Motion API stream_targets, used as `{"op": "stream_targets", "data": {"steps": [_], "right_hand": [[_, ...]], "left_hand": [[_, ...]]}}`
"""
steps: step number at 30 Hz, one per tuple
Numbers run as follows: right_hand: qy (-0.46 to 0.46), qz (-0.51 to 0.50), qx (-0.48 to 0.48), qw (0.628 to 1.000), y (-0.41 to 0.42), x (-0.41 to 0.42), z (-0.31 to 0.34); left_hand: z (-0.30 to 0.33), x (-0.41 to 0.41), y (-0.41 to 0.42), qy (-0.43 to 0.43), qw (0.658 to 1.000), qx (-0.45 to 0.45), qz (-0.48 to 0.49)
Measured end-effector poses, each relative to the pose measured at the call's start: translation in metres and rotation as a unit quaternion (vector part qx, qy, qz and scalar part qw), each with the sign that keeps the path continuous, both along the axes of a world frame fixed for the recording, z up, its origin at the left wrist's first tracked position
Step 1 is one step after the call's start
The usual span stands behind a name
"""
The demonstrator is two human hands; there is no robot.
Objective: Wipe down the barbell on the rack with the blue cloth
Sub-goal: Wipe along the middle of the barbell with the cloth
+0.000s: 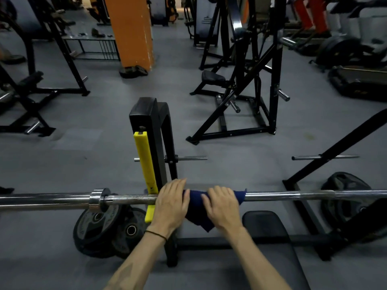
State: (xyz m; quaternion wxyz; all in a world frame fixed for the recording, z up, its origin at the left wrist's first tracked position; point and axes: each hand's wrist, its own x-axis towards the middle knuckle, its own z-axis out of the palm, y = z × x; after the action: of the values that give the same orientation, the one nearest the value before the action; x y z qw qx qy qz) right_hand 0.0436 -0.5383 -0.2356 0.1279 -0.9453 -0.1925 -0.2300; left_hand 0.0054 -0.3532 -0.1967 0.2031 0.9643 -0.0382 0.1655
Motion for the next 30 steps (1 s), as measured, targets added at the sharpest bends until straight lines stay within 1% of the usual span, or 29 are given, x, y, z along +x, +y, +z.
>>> {"op": "stream_targets", "data": {"steps": [3, 5, 6, 8, 9, 12, 14, 16, 18, 20, 21, 23, 24, 25, 26, 27, 28, 29, 30], "right_hand": [[-0.016, -0.066, 0.021, 0.997, -0.082, 0.015, -0.001], [-0.033, -0.118, 0.027, 0.992, -0.117, 0.020, 0.004], [-0.038, -0.147, 0.032, 0.988, -0.118, 0.021, 0.007], [-0.041, -0.193, 0.047, 0.979, -0.088, 0.018, 0.009], [-0.035, -0.185, 0.056, 0.980, -0.058, 0.012, 0.009], [0.012, -0.096, 0.046, 0.994, 0.024, -0.008, 0.009], [0.012, -0.036, 0.027, 0.999, 0.034, -0.008, 0.012], [-0.004, 0.011, 0.018, 1.000, 0.007, 0.002, 0.010], [-0.017, 0.011, 0.021, 1.000, -0.039, 0.013, 0.007], [-0.049, -0.029, 0.015, 0.998, -0.093, 0.027, 0.002], [-0.059, -0.049, 0.008, 0.997, -0.118, 0.030, 0.001], [-0.061, -0.082, 0.004, 0.995, -0.147, 0.031, 0.001], [-0.051, -0.107, 0.013, 0.993, -0.144, 0.029, 0.001], [-0.040, -0.134, 0.030, 0.990, -0.128, 0.026, 0.001], [-0.031, -0.152, 0.049, 0.987, -0.103, 0.022, 0.000], [-0.022, -0.142, 0.067, 0.987, -0.069, 0.016, 0.001], [-0.011, -0.107, 0.077, 0.991, -0.033, 0.007, 0.002], [0.008, -0.069, 0.076, 0.995, 0.001, -0.002, 0.004], [0.025, -0.040, 0.066, 0.997, 0.027, -0.010, 0.007]], "left_hand": [[-0.005, 0.005, -0.001, 0.023, 0.999, 0.018, 0.029], [-0.008, 0.003, -0.003, 0.010, 0.996, 0.067, 0.049], [-0.009, 0.003, -0.004, 0.007, 0.994, 0.092, 0.056], [-0.009, 0.008, -0.008, -0.004, 0.989, 0.131, 0.067], [-0.009, 0.011, -0.008, -0.011, 0.986, 0.151, 0.073], [-0.015, 0.022, -0.006, -0.009, 0.981, 0.183, 0.066], [-0.021, 0.027, -0.002, 0.000, 0.975, 0.218, 0.047], [-0.022, 0.029, 0.000, 0.027, 0.968, 0.247, 0.018], [-0.017, 0.032, 0.002, 0.069, 0.962, 0.264, -0.008], [0.002, 0.041, 0.003, 0.155, 0.937, 0.311, -0.035], [0.011, 0.046, 0.001, 0.213, 0.922, 0.316, -0.067], [0.023, 0.063, 0.003, 0.283, 0.928, 0.228, -0.077], [0.024, 0.072, 0.004, 0.358, 0.907, 0.210, -0.073], [0.026, 0.078, 0.003, 0.399, 0.890, 0.207, -0.070], [0.026, 0.076, 0.001, 0.388, 0.892, 0.220, -0.076], [0.028, 0.069, -0.001, 0.356, 0.895, 0.257, -0.081], [0.025, 0.063, -0.005, 0.285, 0.911, 0.290, -0.074], [0.024, 0.055, -0.006, 0.261, 0.915, 0.306, -0.047], [0.018, 0.048, -0.006, 0.223, 0.930, 0.292, -0.025]]}}
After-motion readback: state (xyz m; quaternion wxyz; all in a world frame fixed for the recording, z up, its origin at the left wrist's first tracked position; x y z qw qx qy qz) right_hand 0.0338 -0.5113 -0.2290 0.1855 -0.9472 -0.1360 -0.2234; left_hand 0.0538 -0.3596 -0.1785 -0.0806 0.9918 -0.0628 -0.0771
